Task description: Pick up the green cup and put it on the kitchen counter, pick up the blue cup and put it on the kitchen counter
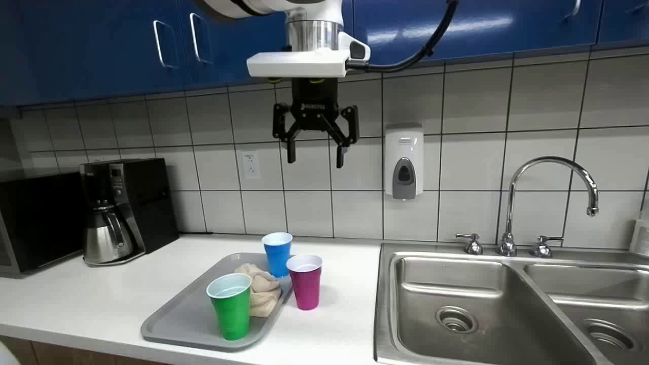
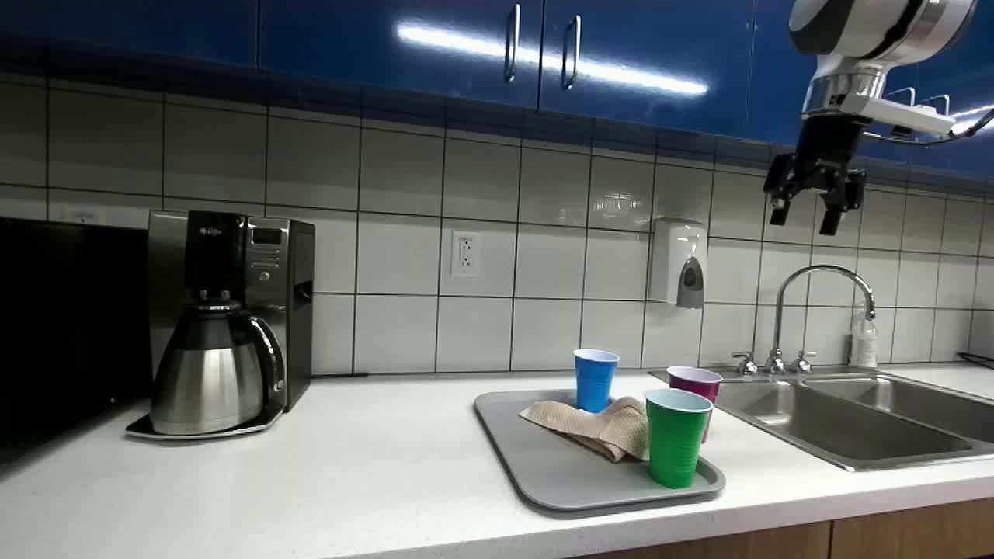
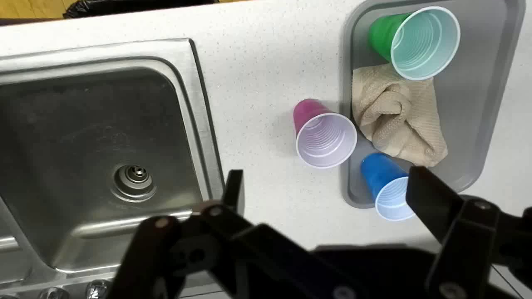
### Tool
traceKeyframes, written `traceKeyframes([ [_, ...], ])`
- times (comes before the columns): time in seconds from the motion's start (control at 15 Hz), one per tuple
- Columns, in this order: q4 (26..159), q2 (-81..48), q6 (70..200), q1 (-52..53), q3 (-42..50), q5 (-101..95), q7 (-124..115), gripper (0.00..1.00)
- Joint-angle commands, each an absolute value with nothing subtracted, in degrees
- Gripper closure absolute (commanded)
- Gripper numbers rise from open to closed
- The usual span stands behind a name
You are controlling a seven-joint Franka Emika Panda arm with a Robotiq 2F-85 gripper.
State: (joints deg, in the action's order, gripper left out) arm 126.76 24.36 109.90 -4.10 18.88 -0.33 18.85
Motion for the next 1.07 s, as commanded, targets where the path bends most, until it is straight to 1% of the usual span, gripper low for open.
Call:
traceKeyframes([
  [0.0, 126.6, 24.1, 109.8, -5.7, 17.6, 0.4, 19.4, 0.0],
  [0.47, 126.6, 24.1, 109.8, -5.7, 17.6, 0.4, 19.4, 0.0],
  [1.0, 132.0, 26.7, 115.3, -5.9, 14.6, -1.8, 18.1, 0.0],
])
